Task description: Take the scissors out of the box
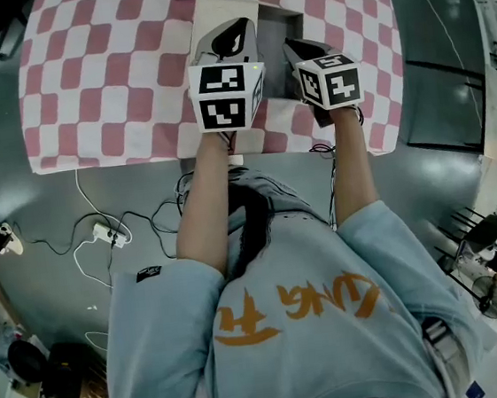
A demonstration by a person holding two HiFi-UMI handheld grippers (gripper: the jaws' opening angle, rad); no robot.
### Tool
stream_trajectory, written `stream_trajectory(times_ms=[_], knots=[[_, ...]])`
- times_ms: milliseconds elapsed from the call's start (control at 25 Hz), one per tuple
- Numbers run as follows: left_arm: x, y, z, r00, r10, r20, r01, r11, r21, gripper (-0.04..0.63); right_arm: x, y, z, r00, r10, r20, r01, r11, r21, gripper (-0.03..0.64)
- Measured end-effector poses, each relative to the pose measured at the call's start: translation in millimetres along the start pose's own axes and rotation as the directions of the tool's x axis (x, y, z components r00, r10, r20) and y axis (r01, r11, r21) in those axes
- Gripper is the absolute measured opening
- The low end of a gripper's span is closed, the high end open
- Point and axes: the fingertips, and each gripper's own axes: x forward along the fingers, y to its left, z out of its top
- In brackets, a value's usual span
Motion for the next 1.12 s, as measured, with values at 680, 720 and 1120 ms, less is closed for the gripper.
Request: stream_trajectory(times_ms=[680,720,1120], knots=[[-57.3,-62.2,15.0,0.996,0.022,0.088,-0.033,0.992,0.122,0.02,-104.4,4.0,26.7,0.936,-0.019,0.35,-0.019,0.994,0.103,0.032],[-61.2,-67.0,16.6,0.995,0.027,0.096,-0.04,0.989,0.144,0.02,-111.4,3.6,27.8,0.931,-0.021,0.365,-0.018,0.995,0.102,0.032],[-83.6,-107.3,28.4,0.986,0.031,0.165,-0.076,0.959,0.274,0.02,-170.0,-13.3,24.1,0.86,-0.139,0.49,0.089,0.988,0.124,0.032]])
